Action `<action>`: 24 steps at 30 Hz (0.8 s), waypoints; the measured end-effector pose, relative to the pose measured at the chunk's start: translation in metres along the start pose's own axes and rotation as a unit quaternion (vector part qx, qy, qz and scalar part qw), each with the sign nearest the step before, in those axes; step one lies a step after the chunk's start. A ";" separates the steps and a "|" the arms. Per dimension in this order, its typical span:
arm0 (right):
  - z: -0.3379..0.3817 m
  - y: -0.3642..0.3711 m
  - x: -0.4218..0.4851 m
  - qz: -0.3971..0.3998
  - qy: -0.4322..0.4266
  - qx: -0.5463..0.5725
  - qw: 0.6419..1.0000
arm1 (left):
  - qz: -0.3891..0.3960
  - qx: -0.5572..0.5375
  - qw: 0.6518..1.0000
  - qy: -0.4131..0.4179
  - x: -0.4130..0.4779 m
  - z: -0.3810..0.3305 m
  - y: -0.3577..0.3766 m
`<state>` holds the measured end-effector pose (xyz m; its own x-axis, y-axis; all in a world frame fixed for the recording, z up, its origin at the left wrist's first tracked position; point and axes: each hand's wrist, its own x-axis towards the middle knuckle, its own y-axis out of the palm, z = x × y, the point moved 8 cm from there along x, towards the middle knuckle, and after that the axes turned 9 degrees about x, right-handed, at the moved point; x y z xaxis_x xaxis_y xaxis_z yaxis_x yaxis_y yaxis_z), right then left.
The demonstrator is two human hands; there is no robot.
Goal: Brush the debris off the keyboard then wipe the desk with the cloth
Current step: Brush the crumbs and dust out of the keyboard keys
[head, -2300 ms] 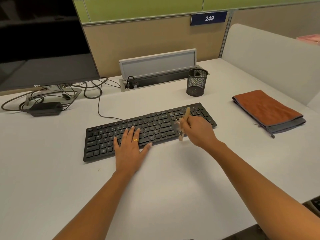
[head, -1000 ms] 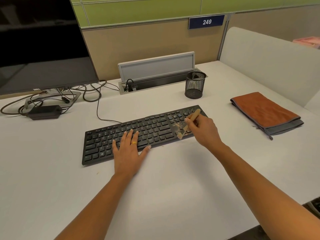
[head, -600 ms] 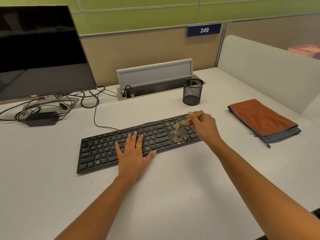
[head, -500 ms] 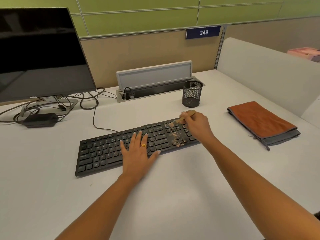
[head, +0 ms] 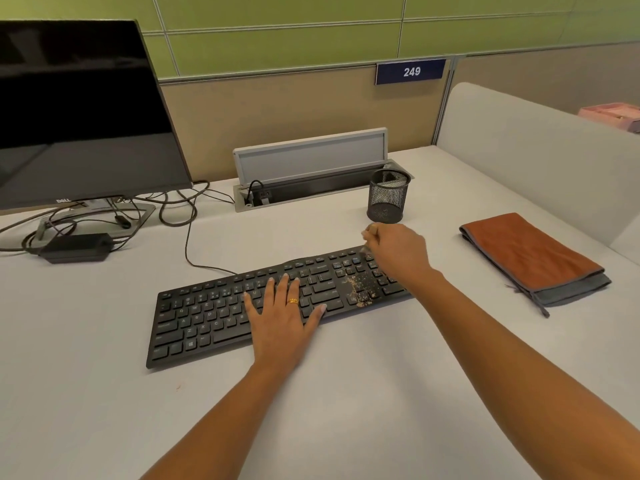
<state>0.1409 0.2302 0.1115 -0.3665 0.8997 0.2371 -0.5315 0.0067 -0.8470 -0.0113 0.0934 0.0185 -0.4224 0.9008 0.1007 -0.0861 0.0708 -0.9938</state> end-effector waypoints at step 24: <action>0.017 0.020 0.019 0.017 0.023 0.165 0.986 | 0.009 0.015 1.000 0.008 0.001 -0.001 0.000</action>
<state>0.1106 0.2402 0.1073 -0.3577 0.9157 0.1832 -0.7420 -0.1596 -0.6511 -0.0104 0.0944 0.0186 -0.4098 0.9084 0.0827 -0.1067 0.0423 -0.9934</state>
